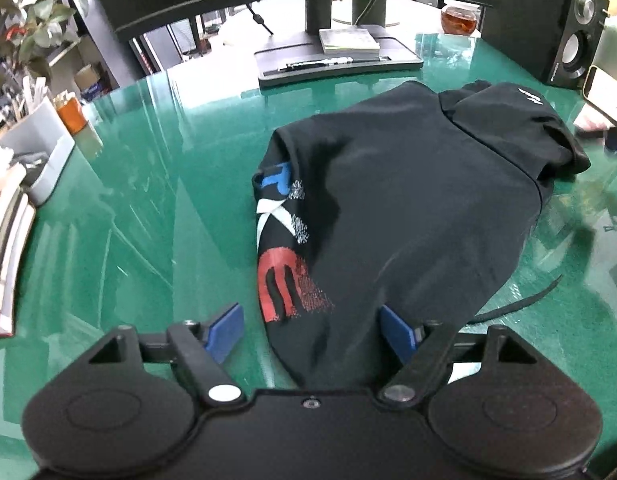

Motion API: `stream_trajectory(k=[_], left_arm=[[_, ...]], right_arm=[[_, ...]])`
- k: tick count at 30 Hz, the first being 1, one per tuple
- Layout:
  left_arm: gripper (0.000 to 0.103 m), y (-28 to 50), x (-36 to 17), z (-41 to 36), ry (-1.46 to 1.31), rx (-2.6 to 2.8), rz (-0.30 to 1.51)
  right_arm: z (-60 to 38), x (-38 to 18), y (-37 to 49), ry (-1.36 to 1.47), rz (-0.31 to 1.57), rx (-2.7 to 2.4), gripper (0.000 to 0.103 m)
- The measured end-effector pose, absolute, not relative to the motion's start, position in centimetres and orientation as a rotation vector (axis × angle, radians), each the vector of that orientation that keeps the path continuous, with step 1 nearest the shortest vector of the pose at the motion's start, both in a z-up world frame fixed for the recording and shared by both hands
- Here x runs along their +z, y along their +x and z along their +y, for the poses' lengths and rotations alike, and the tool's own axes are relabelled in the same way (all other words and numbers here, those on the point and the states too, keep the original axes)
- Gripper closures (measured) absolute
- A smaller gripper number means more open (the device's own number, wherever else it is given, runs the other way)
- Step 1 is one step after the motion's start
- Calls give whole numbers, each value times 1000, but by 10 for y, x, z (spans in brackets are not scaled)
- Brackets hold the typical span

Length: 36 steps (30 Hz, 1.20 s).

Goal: Fold clothes

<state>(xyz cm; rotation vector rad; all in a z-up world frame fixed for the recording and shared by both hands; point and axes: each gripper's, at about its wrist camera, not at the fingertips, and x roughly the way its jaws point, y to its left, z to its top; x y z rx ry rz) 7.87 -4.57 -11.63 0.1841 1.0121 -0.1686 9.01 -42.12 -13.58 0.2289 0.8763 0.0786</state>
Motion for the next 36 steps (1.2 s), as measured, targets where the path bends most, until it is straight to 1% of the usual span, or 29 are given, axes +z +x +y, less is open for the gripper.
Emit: stream_trajectory(k=[2, 5, 6, 7, 8, 9, 10, 12, 15, 17, 20, 21, 22, 23, 24, 25, 27, 31, 33, 36], left_arm=[[25, 81, -117, -46, 190, -173, 1017], [21, 89, -116, -47, 205, -184, 1051], [21, 93, -116, -48, 217, -190, 1068], [20, 97, -115, -50, 230, -198, 1087], [19, 102, -114, -52, 256, -212, 1102], [19, 104, -114, -55, 276, -220, 1107], [19, 107, -113, -59, 313, -229, 1109], [19, 113, -112, -68, 379, -235, 1115], [20, 119, -111, -74, 404, -243, 1129], [26, 123, -110, -77, 409, -259, 1137], [26, 127, -110, -81, 400, -262, 1132], [26, 128, -110, -81, 388, -256, 1126], [26, 128, -110, -79, 358, -235, 1116], [26, 127, -110, -80, 345, -226, 1111], [26, 124, -110, -78, 316, -217, 1104], [26, 118, -108, -73, 275, -215, 1095], [26, 110, -107, -65, 232, -207, 1090], [25, 90, -114, -33, 56, -152, 1114], [23, 86, -115, -25, -8, -139, 1108], [23, 80, -112, -18, -75, -137, 1104]], right_arm=[[-418, -152, 90, 281, 907, 62, 15], [-411, -160, 97, 301, 837, 29, 9], [-409, -165, 105, 320, 813, 20, 8], [-407, -167, 111, 333, 793, 29, 15], [-406, -168, 114, 343, 783, 37, 25], [-407, -169, 118, 396, 787, 58, 66], [-409, -171, 122, 457, 792, 82, 87], [-416, -169, 114, 529, 777, 97, 88], [-419, -157, 89, 546, 747, 180, 89], [-420, -142, 74, 539, 728, 280, 89], [-421, -118, 59, 527, 654, 358, 89], [-435, -111, 55, 632, 600, 306, 89], [-450, -105, 52, 749, 538, 244, 84], [-460, -106, 50, 813, 516, 179, 75], [-480, -114, 48, 903, 520, 3, 46], [-494, -123, 47, 926, 567, -123, 37], [-508, -136, 40, 904, 645, -176, 40], [-505, -152, 7, 808, 758, -109, 40], [-494, -163, 7, 793, 818, -91, 41], [-488, -168, 20, 835, 827, -51, 40]])
